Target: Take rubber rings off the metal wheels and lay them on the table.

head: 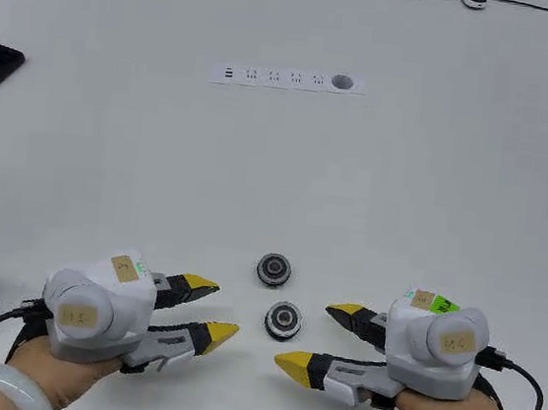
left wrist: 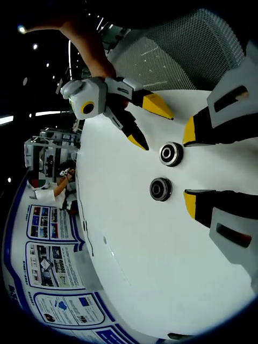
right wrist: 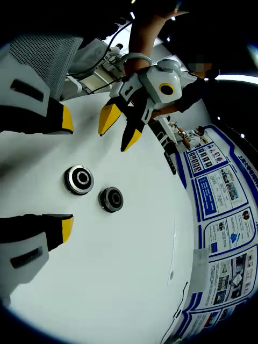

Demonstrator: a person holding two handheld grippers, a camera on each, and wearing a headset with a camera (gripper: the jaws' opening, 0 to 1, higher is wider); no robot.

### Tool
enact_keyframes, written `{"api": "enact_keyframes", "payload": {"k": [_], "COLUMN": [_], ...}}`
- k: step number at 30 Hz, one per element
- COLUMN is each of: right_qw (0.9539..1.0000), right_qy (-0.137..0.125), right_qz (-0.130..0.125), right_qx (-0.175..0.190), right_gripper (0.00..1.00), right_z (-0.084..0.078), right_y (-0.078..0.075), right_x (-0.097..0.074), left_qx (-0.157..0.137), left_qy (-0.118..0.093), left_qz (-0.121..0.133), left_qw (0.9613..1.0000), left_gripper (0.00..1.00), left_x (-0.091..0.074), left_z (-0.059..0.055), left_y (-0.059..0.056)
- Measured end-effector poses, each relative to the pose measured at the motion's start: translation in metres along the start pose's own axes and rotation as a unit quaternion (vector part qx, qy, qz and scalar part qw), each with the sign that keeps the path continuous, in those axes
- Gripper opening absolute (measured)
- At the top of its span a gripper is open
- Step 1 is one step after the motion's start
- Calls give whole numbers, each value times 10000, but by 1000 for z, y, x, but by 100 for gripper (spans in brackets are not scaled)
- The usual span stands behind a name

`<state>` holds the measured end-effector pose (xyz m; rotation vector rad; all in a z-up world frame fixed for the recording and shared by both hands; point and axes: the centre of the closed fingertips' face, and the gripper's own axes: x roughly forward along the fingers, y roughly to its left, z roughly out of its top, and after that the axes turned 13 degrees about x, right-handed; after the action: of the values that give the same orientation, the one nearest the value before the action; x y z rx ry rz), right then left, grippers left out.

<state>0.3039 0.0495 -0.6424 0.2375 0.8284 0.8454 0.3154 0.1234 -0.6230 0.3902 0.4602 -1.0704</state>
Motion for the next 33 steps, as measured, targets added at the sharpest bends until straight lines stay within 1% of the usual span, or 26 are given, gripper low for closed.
{"api": "enact_keyframes", "payload": {"k": [3, 6, 13, 25, 33], "right_qw": [10000, 9998, 9995, 9985, 9977], "right_qy": [-32, -44, -71, -132, -155], "right_qz": [31, 60, 139, 299, 359], "right_qx": [82, 173, 282, 449, 551], "right_gripper": [60, 60, 58, 57, 56], "right_z": [0, 0, 1, 3, 2], "right_y": [0, 0, 2, 6, 5], "right_x": [0, 1, 3, 8, 8], "left_qx": [67, 164, 295, 454, 593], "left_qy": [9, 42, 90, 103, 184], "left_qz": [-61, -153, -307, -484, -639], "left_qw": [10000, 9997, 9991, 9977, 9960], "left_gripper": [31, 25, 22, 18, 17], "left_x": [4, 9, 20, 35, 43], "left_z": [2, 4, 8, 19, 20], "left_y": [-1, -4, -9, -13, -16]}}
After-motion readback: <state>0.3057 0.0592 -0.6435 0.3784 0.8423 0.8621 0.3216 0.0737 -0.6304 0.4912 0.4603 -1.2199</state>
